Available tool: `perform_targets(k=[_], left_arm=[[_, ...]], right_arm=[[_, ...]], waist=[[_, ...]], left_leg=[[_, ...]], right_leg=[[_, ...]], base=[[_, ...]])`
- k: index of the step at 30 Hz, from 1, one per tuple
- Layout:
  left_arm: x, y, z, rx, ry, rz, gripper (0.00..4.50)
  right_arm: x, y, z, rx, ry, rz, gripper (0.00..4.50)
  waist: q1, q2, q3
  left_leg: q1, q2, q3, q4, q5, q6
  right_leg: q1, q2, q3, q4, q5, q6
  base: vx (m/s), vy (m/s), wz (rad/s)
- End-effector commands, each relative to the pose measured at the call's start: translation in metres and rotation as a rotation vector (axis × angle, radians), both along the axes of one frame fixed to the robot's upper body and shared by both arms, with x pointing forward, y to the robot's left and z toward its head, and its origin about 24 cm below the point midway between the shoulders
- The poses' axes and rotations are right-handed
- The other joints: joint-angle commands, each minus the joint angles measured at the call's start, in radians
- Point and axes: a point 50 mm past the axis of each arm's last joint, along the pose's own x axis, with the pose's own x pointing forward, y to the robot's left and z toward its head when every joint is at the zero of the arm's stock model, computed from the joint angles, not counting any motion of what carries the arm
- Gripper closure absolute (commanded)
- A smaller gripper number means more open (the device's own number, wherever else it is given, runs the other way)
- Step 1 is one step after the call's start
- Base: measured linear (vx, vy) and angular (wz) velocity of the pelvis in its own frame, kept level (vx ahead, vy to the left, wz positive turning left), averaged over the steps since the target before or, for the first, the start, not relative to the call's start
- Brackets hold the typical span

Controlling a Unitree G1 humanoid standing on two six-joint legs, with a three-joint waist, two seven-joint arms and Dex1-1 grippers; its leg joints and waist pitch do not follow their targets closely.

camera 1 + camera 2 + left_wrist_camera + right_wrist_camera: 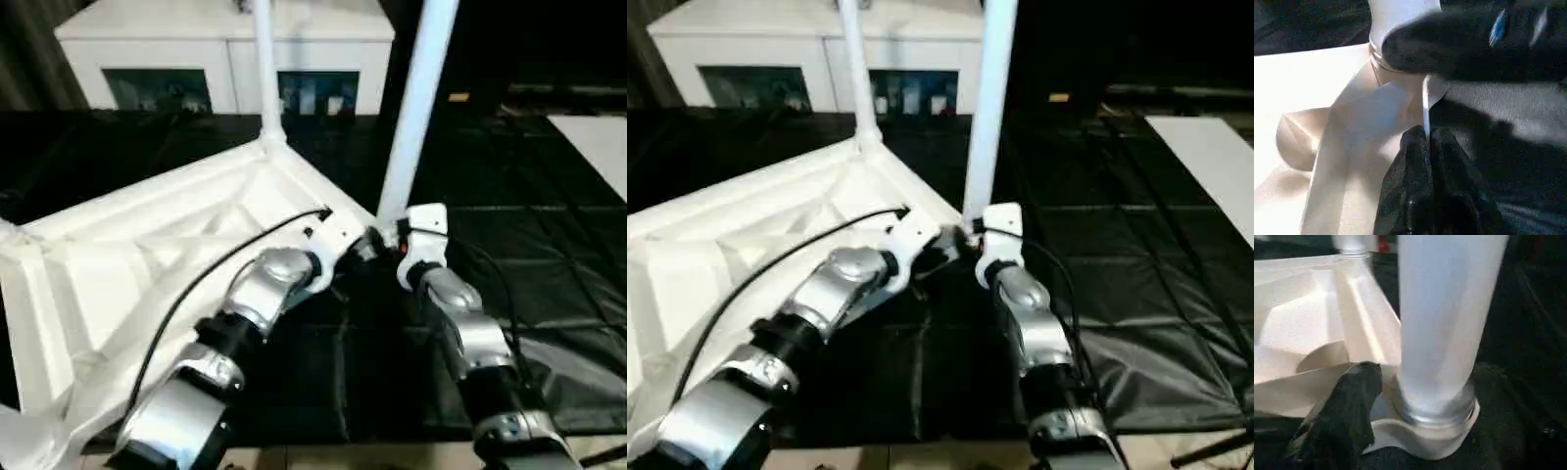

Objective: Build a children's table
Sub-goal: Rotate leg to tighten

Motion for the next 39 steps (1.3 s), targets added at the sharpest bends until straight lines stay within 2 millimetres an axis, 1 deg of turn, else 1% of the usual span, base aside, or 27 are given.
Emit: perform_targets(k=[1,2,4,5,6,7,8,10,11,12,14,16,17,18,19,20,21,22,23,25,27,28,29,33,35,36,39], left_arm=[[-0.005,0.0,-0.001,-0.011,-0.017,-0.081,4.5],[-0.005,0.0,-0.001,-0.01,-0.016,-0.082,4.5],[-0.007,0.003,-0.002,0.001,-0.014,-0.126,4.5],[-0.008,0.004,-0.002,0.006,-0.008,-0.131,4.5],[-0.01,0.005,-0.003,0.011,-0.001,-0.163,4.5],[-0.011,0.005,-0.003,0.011,0.001,-0.183,4.5],[-0.012,0.006,-0.003,0.019,-0.008,-0.212,4.5],[-0.014,0.006,-0.004,0.023,-0.007,-0.237,4.5],[-0.014,0.007,-0.004,0.026,-0.005,-0.249,4.5],[-0.016,0.007,-0.004,0.033,-0.002,-0.275,4.5],[-0.018,0.008,-0.005,0.038,0.011,-0.309,4.5],[-0.022,0.009,-0.006,0.04,0.026,-0.359,4.5],[-0.024,0.009,-0.007,0.04,0.039,-0.369,4.5],[-0.032,0.009,-0.006,0.028,0.049,-0.465,4.5],[-0.035,0.009,-0.005,0.021,0.047,-0.513,4.5],[-0.035,0.009,-0.005,0.021,0.047,-0.513,4.5],[-0.045,0.011,-0.005,0.019,0.065,-0.63,4.5],[-0.048,0.012,-0.005,0.025,0.068,-0.66,4.5],[-0.05,0.013,-0.005,0.036,0.075,-0.684,4.5],[-0.051,0.014,-0.005,0.044,0.077,-0.697,4.5],[-0.049,0.015,-0.004,0.047,0.069,-0.69,4.5],[-0.048,0.015,-0.004,0.049,0.063,-0.683,4.5],[-0.048,0.015,-0.003,0.05,0.061,-0.68,4.5],[-0.045,0.018,-0.001,0.059,0.053,-0.679,4.5],[-0.045,0.019,-0.001,0.059,0.055,-0.682,4.5],[-0.045,0.02,-0.001,0.059,0.055,-0.679,4.5],[-0.044,0.02,-0.001,0.061,0.054,-0.673,4.5]], right_arm=[[-0.007,-0.019,-0.002,-0.099,0.056,0.111,0.93],[-0.007,-0.021,-0.002,-0.111,0.06,0.115,0.89],[-0.01,-0.056,0.0,-0.218,0.091,0.114,0.89],[-0.011,-0.066,0.002,-0.235,0.099,0.12,0.89],[-0.015,-0.08,0.007,-0.25,0.107,0.149,0.89],[-0.017,-0.086,0.009,-0.255,0.109,0.165,0.89],[-0.02,-0.093,0.013,-0.252,0.102,0.213,0.89],[-0.025,-0.097,0.017,-0.244,0.099,0.273,0.89],[-0.028,-0.098,0.019,-0.237,0.098,0.313,0.89],[-0.035,-0.098,0.021,-0.236,0.1,0.388,0.89],[-0.043,-0.098,0.023,-0.229,0.122,0.464,0.89],[-0.05,-0.099,0.024,-0.224,0.143,0.537,0.89],[-0.052,-0.098,0.023,-0.222,0.147,0.563,0.89],[-0.056,-0.091,0.024,-0.198,0.158,0.628,0.89],[-0.058,-0.089,0.025,-0.188,0.161,0.652,0.89],[-0.058,-0.089,0.025,-0.188,0.161,0.652,0.89],[-0.058,-0.082,0.025,-0.187,0.151,0.685,0.89],[-0.057,-0.08,0.025,-0.189,0.148,0.687,0.89],[-0.056,-0.077,0.024,-0.205,0.143,0.69,0.89],[-0.055,-0.075,0.022,-0.217,0.145,0.695,0.89],[-0.057,-0.073,0.02,-0.217,0.159,0.719,0.89],[-0.058,-0.071,0.019,-0.217,0.167,0.733,0.89],[-0.059,-0.071,0.018,-0.217,0.173,0.743,0.89],[-0.065,-0.063,0.012,-0.21,0.212,0.808,0.89],[-0.066,-0.06,0.01,-0.207,0.223,0.823,0.89],[-0.066,-0.059,0.009,-0.206,0.224,0.825,1.06],[-0.063,-0.056,0.008,-0.193,0.224,0.824,1.16]], waist=[[0.007,-0.01,-0.058],[0.008,-0.013,-0.057],[0.013,-0.009,-0.059],[0.015,-0.01,-0.061],[0.016,-0.012,-0.061],[0.018,-0.008,-0.061],[0.022,-0.001,-0.062],[0.023,-0.009,-0.064],[0.025,-0.006,-0.064],[0.023,-0.007,-0.064],[0.024,-0.009,-0.062],[0.027,-0.007,-0.059],[0.027,-0.011,-0.059],[0.029,-0.01,-0.059],[0.031,-0.009,-0.058],[0.032,-0.009,-0.057],[0.03,-0.009,-0.057],[0.033,-0.007,-0.059],[0.034,-0.004,-0.057],[0.043,-0.001,-0.056],[0.048,0.001,-0.056],[0.049,-0.002,-0.056],[0.048,-0.002,-0.057],[0.048,-0.003,-0.059],[0.047,-0.005,-0.06],[0.047,-0.004,-0.059],[0.046,-0.004,-0.059]], left_leg=[[0.009,0.015,-0.013,-0.075,-0.251,0.041],[0.005,0.016,-0.012,-0.075,-0.247,0.042],[0.007,0.016,-0.011,-0.072,-0.236,0.041],[0.003,0.016,-0.012,-0.07,-0.224,0.046],[0.002,0.015,-0.012,-0.07,-0.216,0.052],[0.003,0.015,-0.011,-0.068,-0.203,0.062],[0.004,0.015,-0.01,-0.065,-0.195,0.068],[0.0,0.013,-0.008,-0.062,-0.193,0.09],[0.001,0.016,-0.009,-0.061,-0.191,0.102],[-0.002,0.016,-0.01,-0.061,-0.189,0.104],[0.004,0.021,-0.01,-0.063,-0.219,0.112],[0.004,0.024,-0.012,-0.066,-0.229,0.109],[0.006,0.025,-0.01,-0.066,-0.235,0.106],[0.007,0.025,-0.01,-0.067,-0.237,0.101],[0.007,0.026,-0.012,-0.069,-0.24,0.1],[0.006,0.027,-0.012,-0.07,-0.241,0.101],[0.005,0.028,-0.012,-0.071,-0.243,0.096],[0.007,0.03,-0.014,-0.073,-0.238,0.092],[0.009,0.03,-0.011,-0.074,-0.242,0.084],[0.016,0.032,-0.008,-0.073,-0.258,0.066],[0.017,0.032,-0.009,-0.075,-0.26,0.058],[0.015,0.031,-0.009,-0.075,-0.265,0.053],[0.01,0.029,-0.011,-0.077,-0.258,0.051],[0.009,0.027,-0.01,-0.073,-0.244,0.056],[0.006,0.027,-0.011,-0.073,-0.227,0.06],[0.007,0.027,-0.011,-0.073,-0.229,0.06],[0.008,0.027,-0.011,-0.073,-0.231,0.059]], right_leg=[[0.047,-0.036,0.03,-0.09,-0.257,-0.187],[0.05,-0.036,0.031,-0.089,-0.246,-0.185],[0.048,-0.037,0.031,-0.087,-0.224,-0.197],[0.053,-0.037,0.031,-0.083,-0.19,-0.203],[0.054,-0.037,0.03,-0.081,-0.175,-0.206],[0.055,-0.038,0.031,-0.083,-0.159,-0.216],[0.055,-0.038,0.031,-0.08,-0.144,-0.23],[0.06,-0.037,0.03,-0.078,-0.12,-0.24],[0.058,-0.04,0.029,-0.078,-0.116,-0.247],[0.059,-0.039,0.028,-0.076,-0.116,-0.248],[0.056,-0.039,0.027,-0.082,-0.163,-0.244],[0.054,-0.041,0.027,-0.085,-0.196,-0.242],[0.05,-0.041,0.028,-0.086,-0.21,-0.246],[0.048,-0.041,0.027,-0.087,-0.226,-0.245],[0.049,-0.042,0.028,-0.086,-0.23,-0.243],[0.049,-0.042,0.028,-0.087,-0.237,-0.241],[0.047,-0.043,0.028,-0.086,-0.241,-0.237],[0.046,-0.046,0.03,-0.084,-0.235,-0.237],[0.042,-0.043,0.03,-0.085,-0.237,-0.238],[0.037,-0.043,0.032,-0.085,-0.237,-0.239],[0.038,-0.042,0.033,-0.084,-0.235,-0.237],[0.04,-0.043,0.034,-0.084,-0.233,-0.233],[0.045,-0.044,0.033,-0.082,-0.228,-0.228],[0.046,-0.044,0.033,-0.081,-0.218,-0.224],[0.048,-0.044,0.032,-0.078,-0.201,-0.223],[0.047,-0.044,0.032,-0.079,-0.204,-0.224],[0.047,-0.043,0.032,-0.079,-0.211,-0.226]], base=[[0.0,0.0,0.0],[0.0,0.0,0.0],[0.0,0.0,0.0],[0.0,0.0,0.0],[0.0,0.0,0.0],[0.0,0.0,0.0],[0.0,0.0,0.0],[0.0,0.0,0.0],[0.0,0.0,0.0],[0.0,0.0,0.0],[0.0,0.0,0.0],[0.0,0.0,0.0],[0.0,0.0,0.0],[0.0,0.0,0.0],[0.0,0.0,0.0],[0.0,0.0,0.0],[0.0,0.0,0.0],[0.0,0.0,0.0],[0.0,0.0,0.0],[0.0,0.0,0.0],[0.0,0.0,0.0],[0.0,0.0,0.0],[0.0,0.0,0.0],[0.0,0.0,0.0],[0.0,0.0,0.0],[0.0,0.0,0.0],[0.0,0.0,0.0]])
